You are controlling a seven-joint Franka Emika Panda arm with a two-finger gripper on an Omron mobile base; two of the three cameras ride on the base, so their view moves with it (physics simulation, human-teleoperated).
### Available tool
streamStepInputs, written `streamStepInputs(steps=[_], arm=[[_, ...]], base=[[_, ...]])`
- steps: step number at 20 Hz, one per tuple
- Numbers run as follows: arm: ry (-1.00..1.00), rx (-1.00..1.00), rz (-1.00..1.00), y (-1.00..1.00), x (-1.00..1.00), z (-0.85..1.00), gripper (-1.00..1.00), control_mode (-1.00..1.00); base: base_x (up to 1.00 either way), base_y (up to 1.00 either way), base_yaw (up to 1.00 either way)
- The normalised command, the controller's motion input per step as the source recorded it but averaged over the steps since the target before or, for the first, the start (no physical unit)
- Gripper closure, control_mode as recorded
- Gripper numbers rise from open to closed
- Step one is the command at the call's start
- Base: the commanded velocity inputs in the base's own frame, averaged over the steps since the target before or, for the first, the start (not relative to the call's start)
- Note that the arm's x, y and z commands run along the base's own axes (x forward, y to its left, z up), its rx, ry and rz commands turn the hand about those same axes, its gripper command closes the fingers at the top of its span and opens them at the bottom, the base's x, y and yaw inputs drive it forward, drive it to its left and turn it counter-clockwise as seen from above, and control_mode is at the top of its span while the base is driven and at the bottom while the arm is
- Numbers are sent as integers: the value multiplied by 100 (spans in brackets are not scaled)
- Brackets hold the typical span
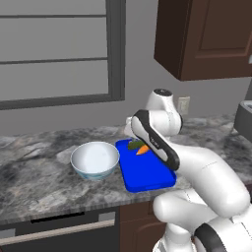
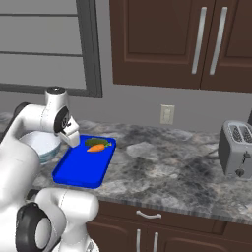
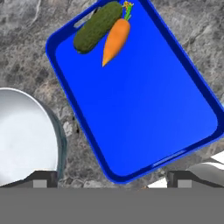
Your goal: Place the two vegetables and bowl onto the tray for setting up a vegetable dip station.
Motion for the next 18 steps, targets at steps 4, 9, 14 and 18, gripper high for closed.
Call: streamStepInputs(steps=[4,9,14,18], arm=[[0,0,7,14,-36,28,-100,-100],[0,0,8,9,-37,26,-100,-100],[0,0,6,28,-24,16,-100,-100],[0,0,5,34,0,0,-100,-100]], base=[[0,0,0],[0,0,0],[0,0,0],[0,0,0]])
